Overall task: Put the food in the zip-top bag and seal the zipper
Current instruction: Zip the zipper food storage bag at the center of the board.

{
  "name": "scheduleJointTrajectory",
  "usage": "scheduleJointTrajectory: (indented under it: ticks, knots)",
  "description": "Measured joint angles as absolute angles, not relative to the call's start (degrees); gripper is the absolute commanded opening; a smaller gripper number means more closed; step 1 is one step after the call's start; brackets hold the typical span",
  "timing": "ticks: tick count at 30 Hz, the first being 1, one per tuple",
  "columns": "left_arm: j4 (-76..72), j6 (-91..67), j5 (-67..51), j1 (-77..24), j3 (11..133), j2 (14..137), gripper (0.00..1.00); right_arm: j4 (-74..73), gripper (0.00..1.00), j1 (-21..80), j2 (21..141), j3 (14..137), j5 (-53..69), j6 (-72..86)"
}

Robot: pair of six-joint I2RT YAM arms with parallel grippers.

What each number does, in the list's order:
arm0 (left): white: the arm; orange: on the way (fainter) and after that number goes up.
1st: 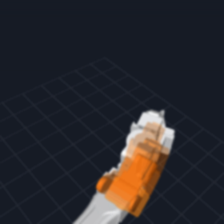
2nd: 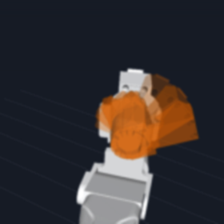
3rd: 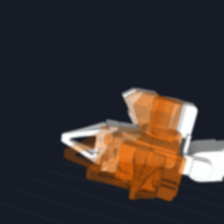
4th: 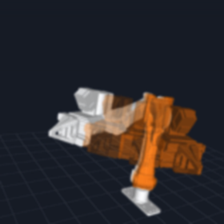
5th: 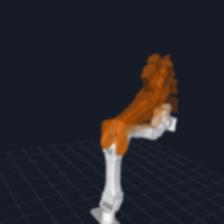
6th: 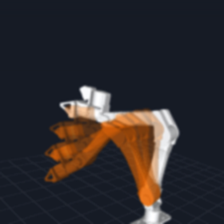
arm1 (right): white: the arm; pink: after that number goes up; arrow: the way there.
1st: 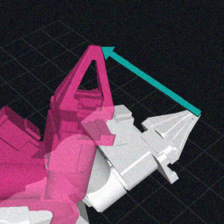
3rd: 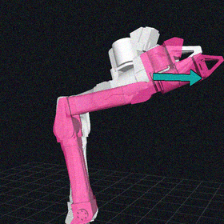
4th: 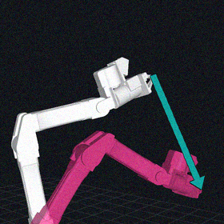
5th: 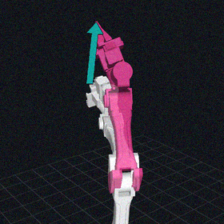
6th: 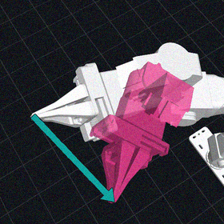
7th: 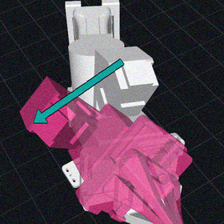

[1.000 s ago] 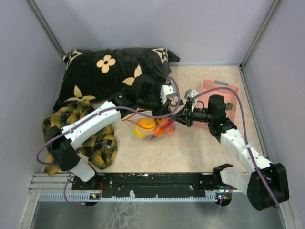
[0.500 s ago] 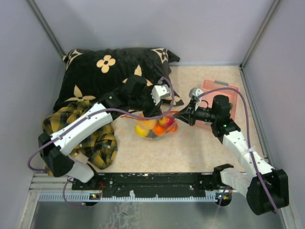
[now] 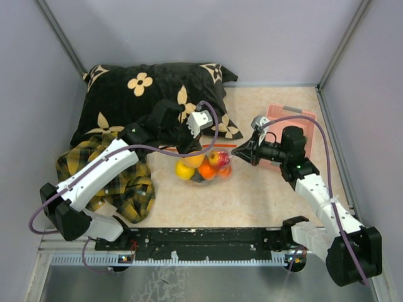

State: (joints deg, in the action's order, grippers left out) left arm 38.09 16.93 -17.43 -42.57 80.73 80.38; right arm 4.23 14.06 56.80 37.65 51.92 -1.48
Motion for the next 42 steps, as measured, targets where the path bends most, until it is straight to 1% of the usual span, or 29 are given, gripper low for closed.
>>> scheduleJointTrajectory:
  ticks: [3,5,7,10,14,24,31,34,36,38,41,42]
  knots:
    - [38.57,17.04,-17.63,-42.35,80.71,80.44,0.00,3.14,0.32,13.82,55.77,37.67,51.55,-1.61]
    - [38.59,17.02,-17.93,-42.00,80.60,80.47,0.00,2.02,0.51,13.58,54.98,38.09,51.64,-2.02]
    - [38.59,17.02,-18.50,-41.93,80.38,80.47,0.00,0.95,0.57,13.85,54.00,38.98,51.75,-2.76]
    - [38.57,17.02,-19.59,-41.89,80.05,80.47,0.00,-0.03,0.60,15.75,52.47,40.58,51.64,-5.23]
    - [38.50,16.99,-21.12,-41.89,79.83,80.47,0.00,-1.56,0.60,20.45,52.77,43.75,51.55,-9.54]
    - [38.11,16.99,-23.46,-42.02,79.22,80.47,0.00,-8.27,0.59,23.88,62.06,53.10,51.51,-20.71]
    - [37.98,16.97,-24.29,-42.02,79.11,80.47,0.00,-15.25,0.50,28.08,67.55,57.91,51.66,-28.67]
    - [37.78,16.97,-24.69,-42.02,79.00,80.47,0.00,-16.73,0.44,28.27,69.65,58.65,51.37,-30.52]
    - [37.71,16.97,-24.82,-42.02,78.96,80.47,0.00,-17.74,0.36,28.27,71.33,59.29,50.83,-31.55]
    - [37.69,16.97,-24.95,-42.02,78.89,80.47,0.00,-18.85,0.26,28.27,72.62,59.81,50.37,-32.40]
    - [37.67,16.97,-24.99,-42.02,78.81,80.44,0.00,-20.01,0.00,28.27,73.56,60.14,49.58,-33.61]
    - [37.65,16.97,-24.99,-42.02,78.78,80.44,0.00,-20.60,0.00,28.27,73.58,60.14,49.08,-33.93]
